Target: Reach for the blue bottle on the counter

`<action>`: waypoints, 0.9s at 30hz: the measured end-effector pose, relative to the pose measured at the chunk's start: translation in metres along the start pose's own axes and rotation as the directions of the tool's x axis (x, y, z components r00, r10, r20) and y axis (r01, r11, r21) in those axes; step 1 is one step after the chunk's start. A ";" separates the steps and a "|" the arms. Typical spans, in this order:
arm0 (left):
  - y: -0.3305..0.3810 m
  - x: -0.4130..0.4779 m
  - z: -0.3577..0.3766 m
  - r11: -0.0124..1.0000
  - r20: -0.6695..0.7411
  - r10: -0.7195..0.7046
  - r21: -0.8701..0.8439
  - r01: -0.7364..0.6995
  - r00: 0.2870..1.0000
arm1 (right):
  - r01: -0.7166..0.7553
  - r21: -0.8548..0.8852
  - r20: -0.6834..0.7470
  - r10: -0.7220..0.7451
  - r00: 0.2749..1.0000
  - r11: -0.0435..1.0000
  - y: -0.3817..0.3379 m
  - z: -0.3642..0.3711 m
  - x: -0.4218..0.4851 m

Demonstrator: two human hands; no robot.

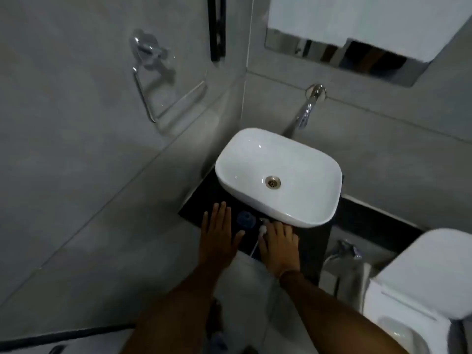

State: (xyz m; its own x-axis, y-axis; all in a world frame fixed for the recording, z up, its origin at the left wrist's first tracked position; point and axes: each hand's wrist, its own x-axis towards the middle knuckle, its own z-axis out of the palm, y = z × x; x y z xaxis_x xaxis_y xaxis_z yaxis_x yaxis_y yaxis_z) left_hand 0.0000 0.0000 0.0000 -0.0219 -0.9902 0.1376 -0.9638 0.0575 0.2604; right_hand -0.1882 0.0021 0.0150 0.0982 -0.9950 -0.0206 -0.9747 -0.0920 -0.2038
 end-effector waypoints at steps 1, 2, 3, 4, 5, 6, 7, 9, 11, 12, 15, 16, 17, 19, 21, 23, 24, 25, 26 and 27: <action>-0.001 0.002 0.009 1.000 0.040 -0.009 -0.010 0.009 0.999 | -0.054 0.023 0.043 0.053 0.998 0.998 0.001 0.009 0.001; -0.003 0.005 0.015 0.999 0.057 -0.025 -0.039 0.027 0.998 | -0.124 0.085 0.071 0.118 0.990 0.989 0.000 0.017 0.005; -0.004 0.008 0.023 0.998 0.078 -0.029 -0.051 0.033 0.997 | -0.217 0.153 0.117 0.200 0.973 0.964 -0.001 0.023 0.007; -0.005 0.010 0.028 0.997 0.087 -0.032 -0.062 0.038 0.996 | -0.322 0.204 0.181 0.288 0.940 0.924 -0.002 0.025 0.011; -0.004 0.014 0.032 0.996 0.090 -0.039 -0.082 0.047 0.995 | -0.423 0.271 0.234 0.368 0.900 0.865 -0.005 0.026 0.018; -0.002 0.019 0.036 0.992 0.106 -0.042 -0.112 0.054 0.993 | -0.511 0.330 0.270 0.439 0.857 0.794 -0.007 0.028 0.027; -0.002 0.025 0.040 0.990 0.121 -0.046 -0.126 0.062 0.992 | -0.578 0.369 0.291 0.500 0.816 0.728 -0.009 0.030 0.038; -0.003 0.033 0.049 0.989 0.138 -0.033 -0.136 0.051 0.990 | -0.673 0.413 0.329 0.589 0.738 0.613 -0.011 0.035 0.057; -0.002 0.037 0.057 0.987 0.145 -0.024 -0.155 0.047 0.989 | -0.733 0.444 0.352 0.652 0.671 0.515 -0.011 0.042 0.072; -0.001 0.038 0.061 0.983 0.136 -0.026 -0.178 0.050 0.990 | -0.753 0.449 0.361 0.673 0.646 0.482 -0.012 0.046 0.078; 0.001 0.040 0.066 0.965 0.107 -0.056 -0.248 0.081 0.993 | -0.765 0.443 0.358 0.691 0.628 0.467 -0.013 0.055 0.089; 0.002 0.041 0.067 0.958 0.095 -0.068 -0.271 0.092 0.993 | -0.765 0.443 0.360 0.689 0.629 0.467 -0.014 0.057 0.091; 0.002 0.043 0.069 0.954 0.086 -0.076 -0.285 0.097 0.993 | -0.761 0.445 0.358 0.686 0.634 0.471 -0.015 0.058 0.094; 0.001 0.044 0.071 0.946 0.081 -0.082 -0.308 0.103 0.993 | -0.746 0.446 0.360 0.664 0.656 0.495 -0.016 0.057 0.096; 0.000 0.044 0.073 0.942 0.080 -0.080 -0.320 0.102 0.994 | -0.706 0.466 0.355 0.618 0.701 0.534 -0.014 0.052 0.089; -0.002 0.044 0.075 0.936 0.068 -0.076 -0.339 0.095 0.995 | -0.630 0.503 0.304 0.562 0.769 0.591 -0.011 0.040 0.074; -0.003 0.044 0.075 0.934 0.057 -0.074 -0.346 0.089 0.996 | -0.586 0.528 0.255 0.544 0.800 0.615 -0.009 0.031 0.066; -0.004 0.044 0.076 0.933 0.047 -0.071 -0.349 0.083 0.996 | -0.541 0.562 0.191 0.538 0.821 0.626 -0.006 0.022 0.058; -0.005 0.045 0.076 0.932 0.040 -0.071 -0.352 0.081 0.997 | -0.494 0.615 0.122 0.545 0.830 0.615 -0.005 0.011 0.052; -0.005 0.045 0.077 0.932 0.036 -0.072 -0.354 0.081 0.997 | -0.445 0.689 0.064 0.563 0.824 0.572 -0.005 -0.001 0.047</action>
State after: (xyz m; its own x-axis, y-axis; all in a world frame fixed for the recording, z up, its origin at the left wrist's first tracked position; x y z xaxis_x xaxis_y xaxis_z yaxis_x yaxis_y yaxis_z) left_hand -0.0164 -0.0547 -0.0686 0.0383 -0.9958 0.0834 -0.8057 0.0185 0.5920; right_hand -0.1789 -0.0444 0.0159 -0.4550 -0.8690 -0.1944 -0.4628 0.4173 -0.7821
